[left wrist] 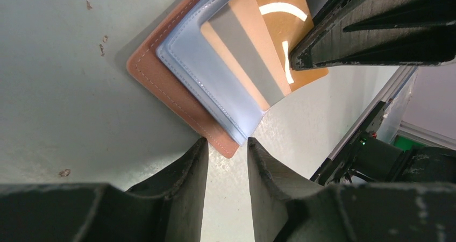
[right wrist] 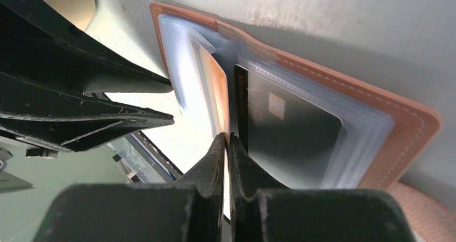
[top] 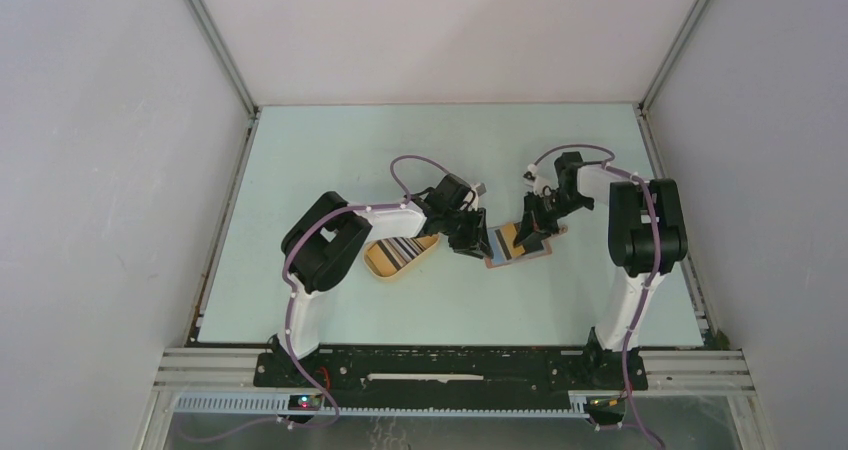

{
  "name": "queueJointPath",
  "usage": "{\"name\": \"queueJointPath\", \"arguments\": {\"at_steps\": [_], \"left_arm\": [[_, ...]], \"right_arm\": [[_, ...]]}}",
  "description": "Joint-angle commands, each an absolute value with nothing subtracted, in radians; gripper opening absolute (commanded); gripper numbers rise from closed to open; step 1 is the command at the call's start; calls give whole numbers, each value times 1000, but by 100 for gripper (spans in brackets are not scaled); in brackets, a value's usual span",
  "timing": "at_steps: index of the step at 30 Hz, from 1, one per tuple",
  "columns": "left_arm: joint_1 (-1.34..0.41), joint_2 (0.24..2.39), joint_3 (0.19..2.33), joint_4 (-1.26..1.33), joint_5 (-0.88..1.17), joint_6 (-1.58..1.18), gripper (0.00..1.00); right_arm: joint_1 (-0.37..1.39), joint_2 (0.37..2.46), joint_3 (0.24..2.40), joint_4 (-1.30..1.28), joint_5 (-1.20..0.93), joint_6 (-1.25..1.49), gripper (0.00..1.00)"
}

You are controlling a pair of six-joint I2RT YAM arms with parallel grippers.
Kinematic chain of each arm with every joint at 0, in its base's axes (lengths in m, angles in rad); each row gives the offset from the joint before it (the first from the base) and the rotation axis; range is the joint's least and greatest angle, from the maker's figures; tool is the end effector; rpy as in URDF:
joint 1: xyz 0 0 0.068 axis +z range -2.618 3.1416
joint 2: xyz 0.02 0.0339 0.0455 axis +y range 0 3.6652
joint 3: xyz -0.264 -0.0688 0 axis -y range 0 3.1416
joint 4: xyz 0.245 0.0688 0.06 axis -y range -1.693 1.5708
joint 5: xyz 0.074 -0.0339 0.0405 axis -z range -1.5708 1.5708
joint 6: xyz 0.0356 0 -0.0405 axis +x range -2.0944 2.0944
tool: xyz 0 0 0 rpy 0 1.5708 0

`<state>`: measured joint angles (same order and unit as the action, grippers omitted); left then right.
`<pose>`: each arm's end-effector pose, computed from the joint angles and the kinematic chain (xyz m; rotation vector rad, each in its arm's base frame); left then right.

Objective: Put the credit cards into the card holder
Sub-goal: Insert the credit card into the card holder.

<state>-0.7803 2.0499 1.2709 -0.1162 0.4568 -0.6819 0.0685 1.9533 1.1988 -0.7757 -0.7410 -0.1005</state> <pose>0.2906 -0.3098 0.1357 0.3556 2.7061 -1.1087 0.3398 0.0474 0.1341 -0.2659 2.8704 1.1186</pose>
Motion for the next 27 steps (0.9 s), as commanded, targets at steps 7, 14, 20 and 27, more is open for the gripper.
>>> {"name": "queueJointPath", "arguments": {"at_steps": [7, 14, 20, 27], "left_arm": [[-770, 2023, 1256, -94, 440, -680, 38], [-769, 2017, 1253, -93, 437, -678, 38], [-768, 2009, 1253, -94, 436, -676, 38], [-767, 2009, 1252, -93, 436, -676, 38]], "right_arm": [[157, 1902, 1189, -772, -631, -131, 21], [159, 1851, 1197, -788, -634, -178, 44], [183, 1828, 1197, -791, -601, -199, 50], [242, 1870, 1197, -800, -580, -208, 50]]}}
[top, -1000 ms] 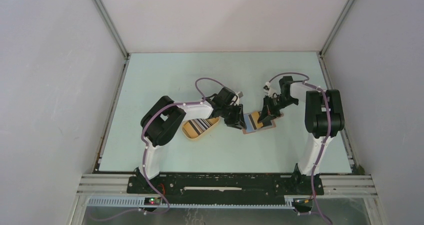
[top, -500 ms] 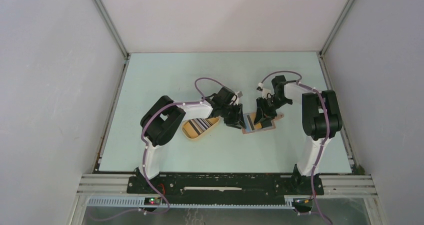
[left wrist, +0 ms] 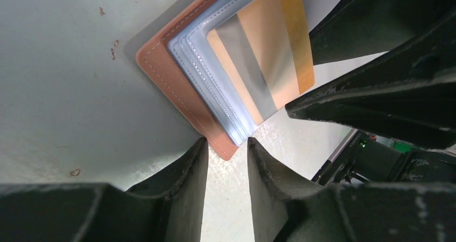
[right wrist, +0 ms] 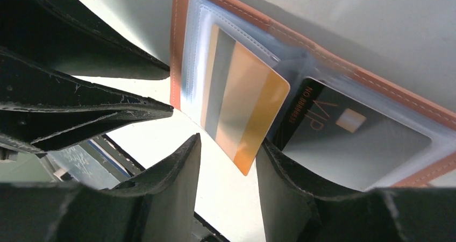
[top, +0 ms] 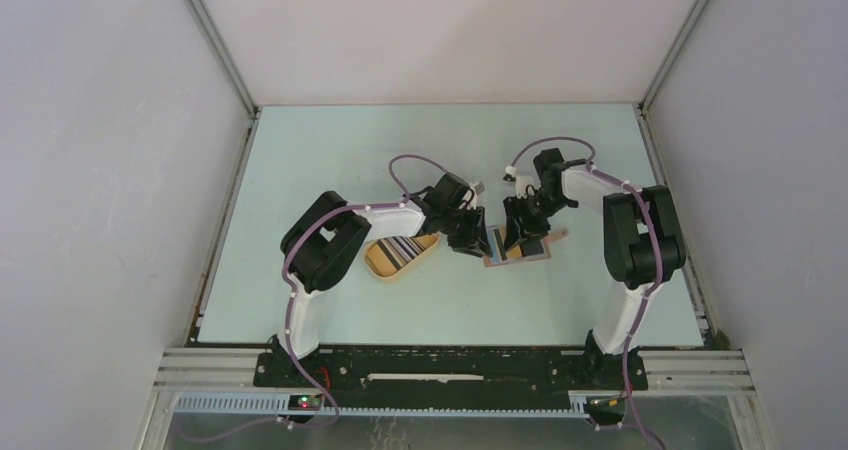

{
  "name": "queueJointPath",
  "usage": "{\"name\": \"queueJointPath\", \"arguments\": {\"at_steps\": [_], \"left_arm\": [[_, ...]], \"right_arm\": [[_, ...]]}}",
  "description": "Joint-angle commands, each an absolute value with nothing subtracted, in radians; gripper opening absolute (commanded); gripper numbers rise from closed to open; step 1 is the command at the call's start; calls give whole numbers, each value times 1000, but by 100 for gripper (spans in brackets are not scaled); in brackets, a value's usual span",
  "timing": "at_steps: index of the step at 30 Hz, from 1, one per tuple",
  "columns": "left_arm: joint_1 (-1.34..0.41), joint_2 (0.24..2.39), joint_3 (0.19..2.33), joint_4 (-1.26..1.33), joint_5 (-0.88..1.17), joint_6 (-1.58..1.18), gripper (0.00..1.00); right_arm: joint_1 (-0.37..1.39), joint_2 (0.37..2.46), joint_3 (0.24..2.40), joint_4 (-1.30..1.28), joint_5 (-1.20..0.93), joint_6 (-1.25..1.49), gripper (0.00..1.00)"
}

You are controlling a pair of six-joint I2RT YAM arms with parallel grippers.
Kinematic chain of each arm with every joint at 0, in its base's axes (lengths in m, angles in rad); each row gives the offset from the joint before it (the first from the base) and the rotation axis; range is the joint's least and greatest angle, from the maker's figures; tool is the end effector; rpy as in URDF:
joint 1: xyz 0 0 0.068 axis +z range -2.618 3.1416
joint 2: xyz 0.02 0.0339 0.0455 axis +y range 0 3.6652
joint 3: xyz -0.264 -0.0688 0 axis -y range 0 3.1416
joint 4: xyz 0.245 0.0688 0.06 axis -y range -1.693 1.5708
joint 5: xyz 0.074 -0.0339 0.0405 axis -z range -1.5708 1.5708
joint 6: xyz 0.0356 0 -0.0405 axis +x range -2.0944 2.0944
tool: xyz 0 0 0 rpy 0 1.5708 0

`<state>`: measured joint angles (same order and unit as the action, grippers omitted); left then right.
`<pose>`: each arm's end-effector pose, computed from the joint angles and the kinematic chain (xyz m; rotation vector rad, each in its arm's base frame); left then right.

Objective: Put the credit cards into the card holder
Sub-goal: Insert the credit card into the card holder.

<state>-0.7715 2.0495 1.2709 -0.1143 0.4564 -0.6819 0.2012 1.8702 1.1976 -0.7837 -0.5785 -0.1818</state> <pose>0.2934 -0.3073 0.1360 0.3437 2.7025 -1.1073 0.3280 0.0868 0.1569 -0.6027 2.8477 0.8677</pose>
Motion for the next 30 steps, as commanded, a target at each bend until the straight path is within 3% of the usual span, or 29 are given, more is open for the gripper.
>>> {"name": "queueJointPath", "arguments": {"at_steps": [1, 18, 30], "left_arm": [[-767, 2011, 1251, -91, 437, -676, 38], [-759, 1973, 1226, -72, 422, -672, 38], [-759, 1922, 1202, -58, 395, -666, 38]], "right_arm": [[252, 1875, 1197, -802, -582, -209, 51], [296, 1810, 1207, -843, -531, -299, 71], [230, 1844, 1212, -906, -721, -313, 78]]}}
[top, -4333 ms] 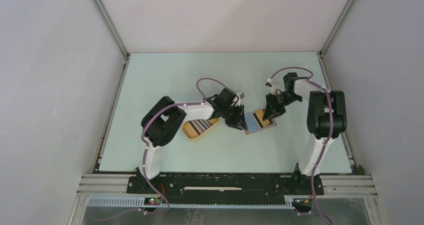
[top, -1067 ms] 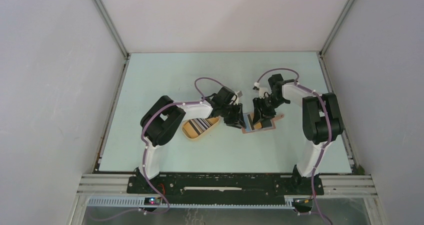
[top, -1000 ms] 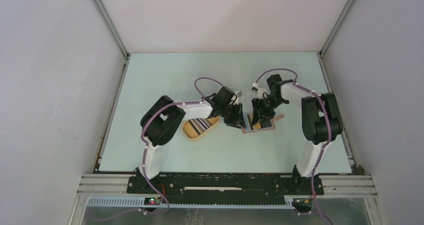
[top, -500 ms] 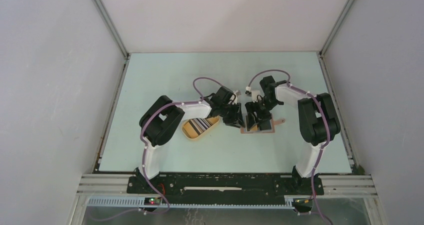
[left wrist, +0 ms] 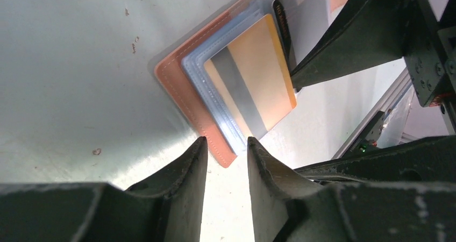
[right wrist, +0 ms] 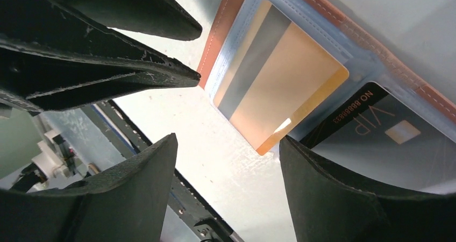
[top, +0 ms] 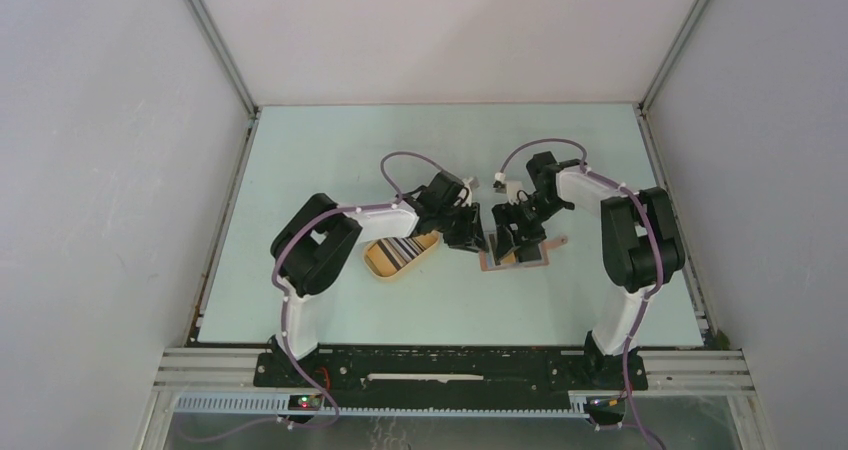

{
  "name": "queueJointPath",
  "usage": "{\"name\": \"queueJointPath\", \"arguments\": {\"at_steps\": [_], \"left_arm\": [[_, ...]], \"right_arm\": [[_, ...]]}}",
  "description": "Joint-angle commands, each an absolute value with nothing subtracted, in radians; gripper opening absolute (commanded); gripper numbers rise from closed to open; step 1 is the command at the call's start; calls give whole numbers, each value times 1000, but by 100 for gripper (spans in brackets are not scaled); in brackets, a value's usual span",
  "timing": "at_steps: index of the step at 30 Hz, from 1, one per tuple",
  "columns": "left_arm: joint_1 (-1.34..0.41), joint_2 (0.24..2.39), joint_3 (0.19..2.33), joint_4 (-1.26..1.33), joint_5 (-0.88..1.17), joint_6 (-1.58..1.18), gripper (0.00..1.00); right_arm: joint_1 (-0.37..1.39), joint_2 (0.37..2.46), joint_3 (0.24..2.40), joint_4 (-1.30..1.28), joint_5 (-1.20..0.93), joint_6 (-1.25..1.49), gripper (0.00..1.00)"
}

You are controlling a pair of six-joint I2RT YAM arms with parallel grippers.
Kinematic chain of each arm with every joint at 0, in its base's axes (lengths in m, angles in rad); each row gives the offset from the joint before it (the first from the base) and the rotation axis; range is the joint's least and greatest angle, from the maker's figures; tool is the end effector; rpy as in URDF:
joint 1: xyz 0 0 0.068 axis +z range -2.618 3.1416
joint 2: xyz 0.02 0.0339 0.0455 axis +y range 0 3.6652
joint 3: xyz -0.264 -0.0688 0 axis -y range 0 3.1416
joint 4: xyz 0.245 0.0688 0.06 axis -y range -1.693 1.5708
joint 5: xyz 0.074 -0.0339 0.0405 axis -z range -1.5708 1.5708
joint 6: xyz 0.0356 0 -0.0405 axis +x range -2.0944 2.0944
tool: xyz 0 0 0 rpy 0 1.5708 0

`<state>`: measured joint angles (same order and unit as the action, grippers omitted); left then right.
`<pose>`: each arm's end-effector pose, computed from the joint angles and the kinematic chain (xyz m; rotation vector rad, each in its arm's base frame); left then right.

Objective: Put the credit cards into the card holder
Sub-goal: Insert the credit card into the card holder.

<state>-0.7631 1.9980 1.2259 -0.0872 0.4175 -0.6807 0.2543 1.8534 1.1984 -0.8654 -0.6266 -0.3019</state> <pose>0.2909 -0.2982 0.1451 0.3198 2.6575 -1.0794 0.3138 0.1031 0.1627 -0.8273 2.8105 0.9471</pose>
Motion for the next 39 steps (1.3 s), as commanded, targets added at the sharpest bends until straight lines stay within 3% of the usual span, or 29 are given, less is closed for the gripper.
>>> {"name": "queueJointPath", "arguments": {"at_steps": [1, 14, 23, 30, 39], "left_arm": [[-758, 1917, 1199, -54, 394, -666, 38], [-758, 1852, 1159, -5, 370, -663, 38], [-760, 1774, 1109, 74, 316, -651, 38], [-762, 1736, 1086, 122, 295, -662, 38], [-784, 1840, 1134, 117, 360, -700, 41]], "right_arm": [[223, 1845, 1212, -906, -713, -309, 78], [131, 1808, 1212, -934, -848, -370, 74], [111, 1773, 1212, -893, -896, -368, 53], [117, 1830, 1213, -834, -812, -292, 28], [135, 1916, 1217, -794, -708, -230, 21]]}}
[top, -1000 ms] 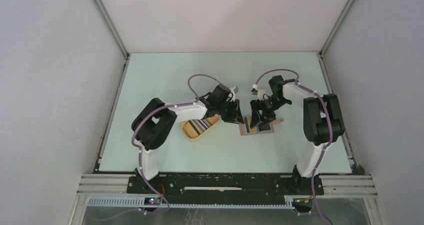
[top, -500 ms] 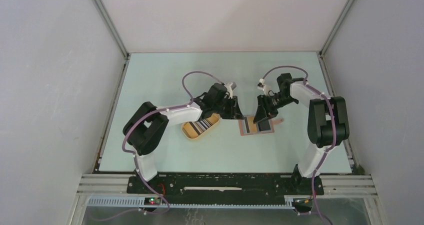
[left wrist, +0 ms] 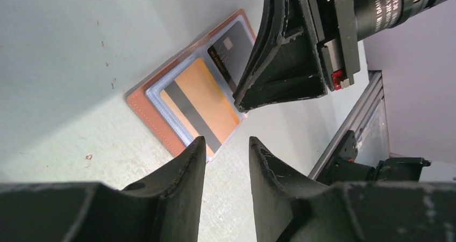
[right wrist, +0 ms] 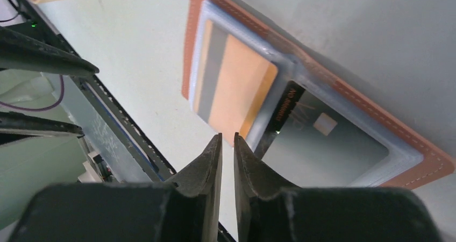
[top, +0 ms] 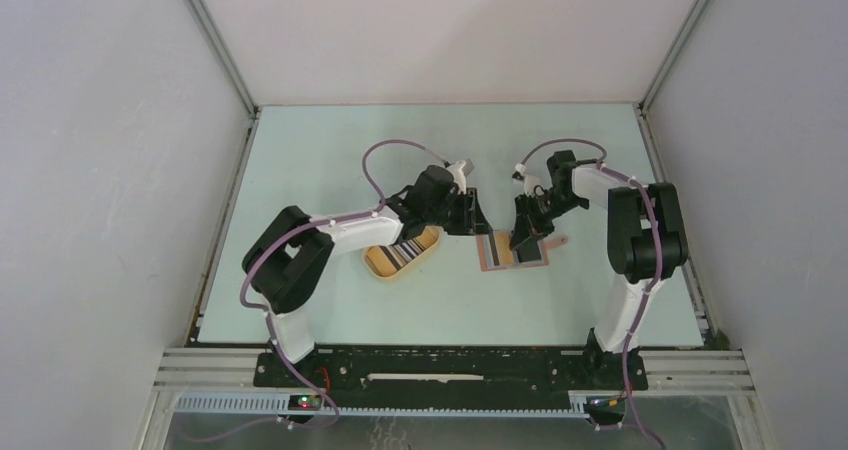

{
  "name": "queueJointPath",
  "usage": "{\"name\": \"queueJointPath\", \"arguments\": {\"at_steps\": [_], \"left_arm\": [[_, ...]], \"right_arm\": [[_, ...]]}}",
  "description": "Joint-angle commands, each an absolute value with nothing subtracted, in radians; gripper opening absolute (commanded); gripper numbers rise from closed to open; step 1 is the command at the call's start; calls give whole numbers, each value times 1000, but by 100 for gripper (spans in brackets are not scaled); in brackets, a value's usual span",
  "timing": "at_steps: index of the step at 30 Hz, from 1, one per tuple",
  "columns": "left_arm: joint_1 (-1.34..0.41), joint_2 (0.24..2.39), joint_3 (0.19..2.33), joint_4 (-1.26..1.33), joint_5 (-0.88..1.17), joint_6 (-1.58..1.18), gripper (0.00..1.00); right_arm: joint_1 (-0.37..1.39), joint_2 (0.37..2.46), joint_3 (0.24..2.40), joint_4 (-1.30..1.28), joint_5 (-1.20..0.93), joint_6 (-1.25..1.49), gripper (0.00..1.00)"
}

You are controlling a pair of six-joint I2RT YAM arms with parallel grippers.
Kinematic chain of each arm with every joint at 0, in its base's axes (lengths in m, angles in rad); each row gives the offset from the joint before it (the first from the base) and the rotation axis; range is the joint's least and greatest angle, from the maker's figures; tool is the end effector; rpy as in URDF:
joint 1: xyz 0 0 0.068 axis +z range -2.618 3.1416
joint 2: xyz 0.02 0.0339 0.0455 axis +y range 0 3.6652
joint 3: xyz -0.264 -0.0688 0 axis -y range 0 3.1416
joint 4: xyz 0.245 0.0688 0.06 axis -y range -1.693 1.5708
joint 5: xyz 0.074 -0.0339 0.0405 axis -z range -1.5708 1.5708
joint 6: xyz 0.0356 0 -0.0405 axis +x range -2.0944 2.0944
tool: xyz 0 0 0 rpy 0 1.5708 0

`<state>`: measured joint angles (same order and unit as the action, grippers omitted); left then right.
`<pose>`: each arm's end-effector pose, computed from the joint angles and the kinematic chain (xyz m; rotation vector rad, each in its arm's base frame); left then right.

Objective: Put the credit cards into the card holder
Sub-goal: Insert the credit card into the card holder.

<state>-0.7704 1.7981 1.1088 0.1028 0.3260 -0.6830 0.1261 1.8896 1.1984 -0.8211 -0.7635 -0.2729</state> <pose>0.2766 -0.2843 0.2016 0.3115 2.3522 -1.1325 0.3298 0.0666 0.1547 -0.5908 2.7550 1.1220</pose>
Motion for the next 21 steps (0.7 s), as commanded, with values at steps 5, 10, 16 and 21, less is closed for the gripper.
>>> {"name": "queueJointPath", "arguments": {"at_steps": [5, 10, 16, 21], "left_arm": [[-785, 1887, 1165, 96, 384, -702, 42], [-786, 1918, 1189, 65, 391, -703, 43], [-785, 1927, 1194, 40, 378, -703, 44], [-785, 1931, 1204, 8, 359, -698, 46]], "right_arm": [[141, 1945, 1236, -798, -695, -217, 18], [183, 1941, 1238, -794, -633, -206, 17], [234, 1938, 1237, -786, -545, -188, 14], [264, 1939, 1238, -779, -496, -179, 12]]}}
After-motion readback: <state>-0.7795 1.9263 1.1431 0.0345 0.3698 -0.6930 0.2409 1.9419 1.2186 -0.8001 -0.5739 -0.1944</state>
